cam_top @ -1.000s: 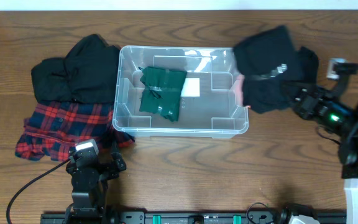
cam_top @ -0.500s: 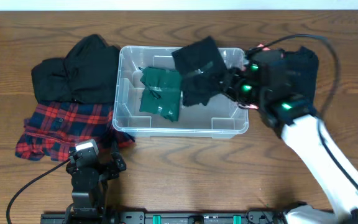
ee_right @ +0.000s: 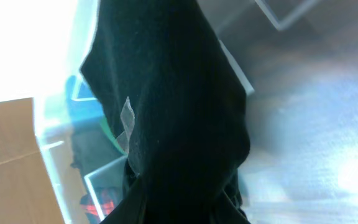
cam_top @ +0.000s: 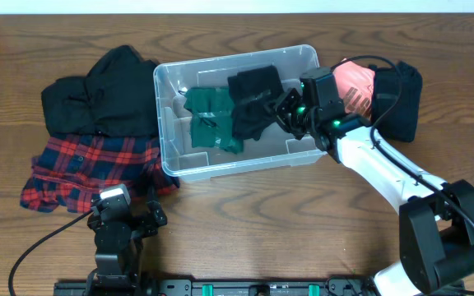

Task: Pack container
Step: 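Place the black garment in the bin beside the green one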

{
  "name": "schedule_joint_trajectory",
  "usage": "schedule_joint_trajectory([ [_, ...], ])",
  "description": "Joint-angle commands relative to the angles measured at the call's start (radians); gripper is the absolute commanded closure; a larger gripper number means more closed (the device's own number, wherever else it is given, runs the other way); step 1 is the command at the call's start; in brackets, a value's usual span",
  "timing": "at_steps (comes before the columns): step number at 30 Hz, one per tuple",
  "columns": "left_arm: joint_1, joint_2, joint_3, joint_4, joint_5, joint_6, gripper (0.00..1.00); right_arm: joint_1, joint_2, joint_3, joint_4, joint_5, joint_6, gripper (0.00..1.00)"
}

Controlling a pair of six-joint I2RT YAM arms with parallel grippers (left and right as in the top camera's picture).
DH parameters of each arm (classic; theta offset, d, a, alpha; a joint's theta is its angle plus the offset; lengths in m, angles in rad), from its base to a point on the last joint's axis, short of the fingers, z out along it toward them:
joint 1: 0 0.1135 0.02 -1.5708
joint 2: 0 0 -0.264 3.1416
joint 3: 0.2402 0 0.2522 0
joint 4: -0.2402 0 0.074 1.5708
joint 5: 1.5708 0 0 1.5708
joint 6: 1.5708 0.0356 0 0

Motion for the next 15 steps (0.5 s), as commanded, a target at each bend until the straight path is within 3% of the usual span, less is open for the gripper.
schedule_joint_trajectory([
  [1, 0.005, -0.006, -0.015, 0.003, -0.005, 0.006, 0.02, 0.007, 0.008, 0.007, -0.024, 0.012, 0.003, 0.99],
  [5, 0.005, -0.006, -0.015, 0.003, -0.005, 0.006, 0.02, 0.007, 0.008, 0.007, -0.057, 0.066, -0.136, 0.97],
  [8, 0.005, -0.006, -0.015, 0.003, -0.005, 0.006, 0.02, 0.006, 0.008, 0.007, -0.063, 0.095, -0.26, 0.77],
  [11, 0.005, -0.006, -0.015, 0.003, -0.005, 0.006, 0.02, 0.006, 0.007, 0.009, -0.015, 0.089, -0.499, 0.59],
  [15, 0.005, -0.006, -0.015, 0.003, -0.005, 0.006, 0.02, -0.008, -0.037, 0.019, -0.023, 0.045, -0.695, 0.53],
])
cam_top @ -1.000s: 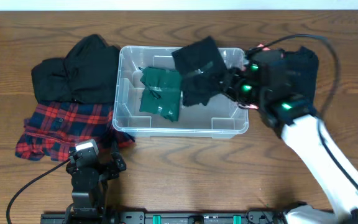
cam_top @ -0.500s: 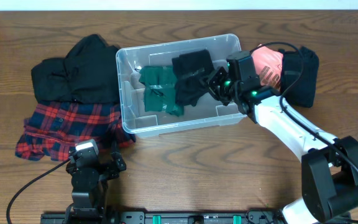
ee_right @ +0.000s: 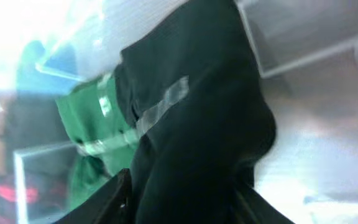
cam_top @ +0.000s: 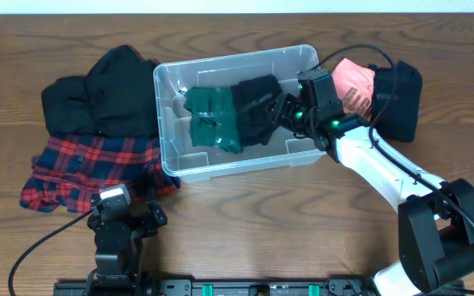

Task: Pack container
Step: 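Place the black garment in the bin beside the green one, then grasp the second black folded garment with the right gripper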

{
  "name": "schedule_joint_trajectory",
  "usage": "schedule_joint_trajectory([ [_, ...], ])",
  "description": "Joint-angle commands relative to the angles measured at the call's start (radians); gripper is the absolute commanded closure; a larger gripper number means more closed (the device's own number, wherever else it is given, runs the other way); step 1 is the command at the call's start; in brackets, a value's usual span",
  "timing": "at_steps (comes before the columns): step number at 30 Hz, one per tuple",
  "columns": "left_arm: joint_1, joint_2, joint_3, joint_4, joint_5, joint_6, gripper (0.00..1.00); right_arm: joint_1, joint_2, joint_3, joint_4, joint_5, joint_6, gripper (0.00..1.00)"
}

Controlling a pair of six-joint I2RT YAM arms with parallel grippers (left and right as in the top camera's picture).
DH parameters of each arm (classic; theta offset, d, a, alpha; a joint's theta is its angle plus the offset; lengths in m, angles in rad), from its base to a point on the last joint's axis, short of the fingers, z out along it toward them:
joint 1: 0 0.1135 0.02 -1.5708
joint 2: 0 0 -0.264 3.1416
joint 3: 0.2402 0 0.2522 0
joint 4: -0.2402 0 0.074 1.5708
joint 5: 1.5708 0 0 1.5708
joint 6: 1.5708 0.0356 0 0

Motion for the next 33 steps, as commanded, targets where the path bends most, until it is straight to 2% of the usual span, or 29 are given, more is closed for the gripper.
schedule_joint_trajectory([
  [1, 0.005, -0.006, -0.015, 0.003, -0.005, 0.006, 0.02, -0.012, -0.062, 0.023, -0.016, -0.03, -0.268, 0.53],
  [6, 0.005, -0.006, -0.015, 0.003, -0.005, 0.006, 0.02, -0.051, -0.261, 0.068, -0.166, 0.034, -0.391, 0.52],
  [9, 0.005, -0.006, -0.015, 0.003, -0.005, 0.006, 0.02, -0.119, -0.378, 0.101, -0.283, 0.108, -0.411, 0.41],
  [14, 0.005, -0.006, -0.015, 0.003, -0.005, 0.006, 0.02, -0.377, -0.5, 0.113, -0.423, 0.097, -0.439, 0.3],
  [16, 0.005, -0.006, -0.015, 0.003, -0.005, 0.006, 0.02, -0.496, -0.5, 0.112, -0.468, 0.074, -0.448, 0.23],
  [22, 0.005, -0.006, -0.015, 0.003, -0.005, 0.006, 0.02, -0.816, -0.36, 0.105, -0.538, -0.037, -0.465, 0.05],
  [26, 0.005, -0.006, -0.015, 0.003, -0.005, 0.006, 0.02, -0.926, -0.186, 0.105, -0.504, -0.141, -0.466, 0.06],
  [28, 0.005, -0.006, -0.015, 0.003, -0.005, 0.006, 0.02, -0.946, -0.103, 0.105, -0.48, -0.179, -0.476, 0.07],
  [31, 0.005, -0.006, -0.015, 0.003, -0.005, 0.006, 0.02, -0.956, 0.028, 0.105, -0.416, -0.266, -0.496, 0.14],
  [33, 0.005, -0.006, -0.015, 0.003, -0.005, 0.006, 0.02, -0.953, 0.093, 0.105, -0.373, -0.305, -0.496, 0.15],
])
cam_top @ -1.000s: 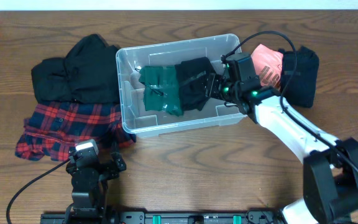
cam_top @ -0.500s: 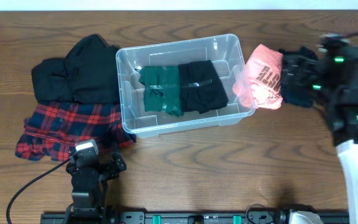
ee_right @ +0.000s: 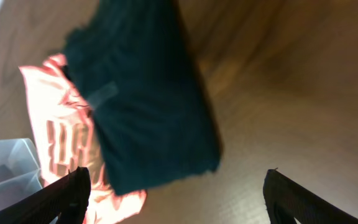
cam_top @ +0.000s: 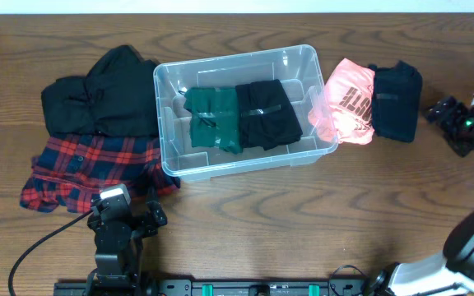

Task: Pack container
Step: 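Grasp the second black folded garment with the right gripper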

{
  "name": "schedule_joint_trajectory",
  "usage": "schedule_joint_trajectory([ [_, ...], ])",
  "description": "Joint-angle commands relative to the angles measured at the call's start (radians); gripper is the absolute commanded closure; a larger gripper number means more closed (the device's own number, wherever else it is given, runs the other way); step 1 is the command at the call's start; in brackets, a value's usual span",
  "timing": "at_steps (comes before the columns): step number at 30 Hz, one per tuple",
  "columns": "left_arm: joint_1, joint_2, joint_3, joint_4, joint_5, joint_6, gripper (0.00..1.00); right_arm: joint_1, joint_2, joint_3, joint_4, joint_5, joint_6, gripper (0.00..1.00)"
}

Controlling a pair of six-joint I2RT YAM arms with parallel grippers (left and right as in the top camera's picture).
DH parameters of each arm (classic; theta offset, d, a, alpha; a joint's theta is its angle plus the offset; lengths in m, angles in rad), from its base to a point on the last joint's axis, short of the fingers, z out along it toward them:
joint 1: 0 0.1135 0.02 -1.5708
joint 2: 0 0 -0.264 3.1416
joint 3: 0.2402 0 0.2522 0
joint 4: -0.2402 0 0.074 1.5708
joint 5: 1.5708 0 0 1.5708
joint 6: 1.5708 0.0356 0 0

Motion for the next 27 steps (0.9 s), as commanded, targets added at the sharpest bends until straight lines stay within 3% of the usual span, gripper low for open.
schedule_joint_trajectory([
  [1, 0.005, -0.006, -0.015, 0.003, -0.005, 0.006, 0.02, 0.003, 0.097, -0.008, 0.045, -0.133, -0.024, 0.16],
  [5, 0.005, -0.006, -0.015, 0.003, -0.005, 0.006, 0.02, 0.022, 0.188, -0.008, 0.108, -0.132, -0.035, 0.14],
  [10, 0.005, -0.006, -0.015, 0.003, -0.005, 0.006, 0.02, 0.046, 0.259, -0.008, 0.154, -0.168, -0.035, 0.21],
  [13, 0.005, -0.006, -0.015, 0.003, -0.005, 0.006, 0.02, 0.072, 0.282, -0.008, 0.176, -0.189, -0.035, 0.37],
  [16, 0.005, -0.006, -0.015, 0.003, -0.005, 0.006, 0.02, 0.093, 0.283, -0.008, 0.177, -0.177, -0.035, 0.67],
  [20, 0.005, -0.006, -0.015, 0.003, -0.005, 0.006, 0.02, 0.086, 0.248, -0.007, 0.139, -0.179, 0.024, 0.9],
  [23, 0.005, -0.006, -0.015, 0.003, -0.005, 0.006, 0.02, 0.076, 0.16, -0.007, 0.085, -0.201, 0.05, 0.97],
  [27, 0.005, -0.006, -0.015, 0.002, -0.005, 0.006, 0.02, 0.085, -0.056, -0.007, -0.025, -0.237, 0.047, 0.99],
])
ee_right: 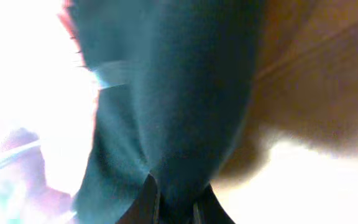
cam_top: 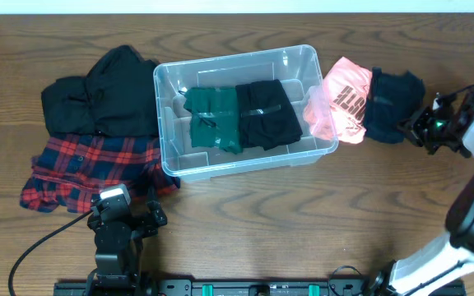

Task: Pack container
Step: 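Grasp the second black folded garment with the right gripper, then lower the second black garment into the bin's left side and release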

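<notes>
The clear plastic container (cam_top: 164, 123) stands mid-table with a folded green garment (cam_top: 212, 119) and a folded black garment (cam_top: 266, 113) side by side inside. To its right, a pink garment (cam_top: 340, 97) leans on the container's end. Beside that lies a dark navy folded garment (cam_top: 388, 94). My right gripper (cam_top: 414, 127) is at this garment's right edge. In the right wrist view the navy garment (ee_right: 185, 93) fills the frame, and the right gripper (ee_right: 174, 190) is shut, pinching its fabric. My left gripper (cam_top: 151, 218) is parked at the front left, its jaws unclear.
A black garment (cam_top: 97, 94) and a red plaid shirt (cam_top: 81, 168) lie heaped left of the container. The right arm's cable (cam_top: 467, 86) runs near the table's right edge. Bare wood stretches along the front of the table.
My right gripper was open near the table's right edge, apart from the navy garment. Now it is at that garment's right edge and shut on it. The garment's edge has shifted slightly.
My right gripper first held the black garment over the container's right half. Then it had it low inside, next to the green one. Later the black garment lay in the container and the gripper was open far right. Now it grips the navy garment.
</notes>
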{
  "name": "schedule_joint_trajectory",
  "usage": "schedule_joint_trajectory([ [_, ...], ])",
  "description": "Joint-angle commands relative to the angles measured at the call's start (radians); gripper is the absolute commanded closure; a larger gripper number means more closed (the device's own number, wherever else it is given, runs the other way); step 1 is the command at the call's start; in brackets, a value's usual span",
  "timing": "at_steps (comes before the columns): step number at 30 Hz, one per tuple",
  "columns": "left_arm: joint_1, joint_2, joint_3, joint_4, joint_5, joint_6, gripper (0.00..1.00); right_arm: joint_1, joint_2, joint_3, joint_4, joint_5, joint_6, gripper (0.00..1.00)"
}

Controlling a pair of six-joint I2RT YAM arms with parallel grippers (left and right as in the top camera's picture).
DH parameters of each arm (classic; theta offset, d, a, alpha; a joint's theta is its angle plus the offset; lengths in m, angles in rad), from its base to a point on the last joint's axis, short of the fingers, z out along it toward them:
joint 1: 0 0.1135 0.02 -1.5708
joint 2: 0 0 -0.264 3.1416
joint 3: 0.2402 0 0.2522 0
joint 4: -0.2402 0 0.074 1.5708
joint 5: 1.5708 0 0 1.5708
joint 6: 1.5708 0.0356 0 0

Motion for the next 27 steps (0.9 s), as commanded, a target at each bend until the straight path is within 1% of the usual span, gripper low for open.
schedule_joint_trajectory([
  [1, 0.005, -0.006, -0.015, 0.003, -0.005, 0.006, 0.02, 0.014, -0.241, 0.006, -0.058, -0.065, 0.009, 0.99],
  [4, 0.005, -0.006, -0.015, 0.003, -0.005, 0.006, 0.02, 0.068, -0.435, 0.006, -0.137, -0.065, 0.0, 0.99],
  [7, 0.005, -0.006, -0.015, 0.003, -0.005, 0.006, 0.02, 0.172, -0.604, 0.006, -0.155, -0.065, -0.005, 0.99],
  [10, 0.005, -0.006, -0.015, 0.003, -0.005, 0.006, 0.02, 0.312, -0.713, 0.006, -0.114, -0.065, 0.0, 0.99],
  [13, 0.005, -0.006, -0.015, 0.003, -0.005, 0.006, 0.02, 0.492, -0.755, 0.006, -0.03, -0.065, 0.006, 0.99],
  [17, 0.005, -0.006, -0.015, 0.003, -0.005, 0.006, 0.02, 0.732, -0.709, 0.006, 0.105, -0.032, 0.016, 0.99],
  [20, 0.005, -0.006, -0.015, 0.003, -0.005, 0.006, 0.02, 0.89, -0.608, 0.006, 0.211, 0.077, 0.086, 0.99],
  [23, 0.005, -0.006, -0.015, 0.003, -0.005, 0.006, 0.02, 0.978, -0.492, 0.006, 0.309, 0.142, 0.152, 0.99],
  [27, 0.005, -0.006, -0.015, 0.003, -0.005, 0.006, 0.02, 1.046, -0.301, 0.006, 0.497, 0.147, 0.273, 0.99],
])
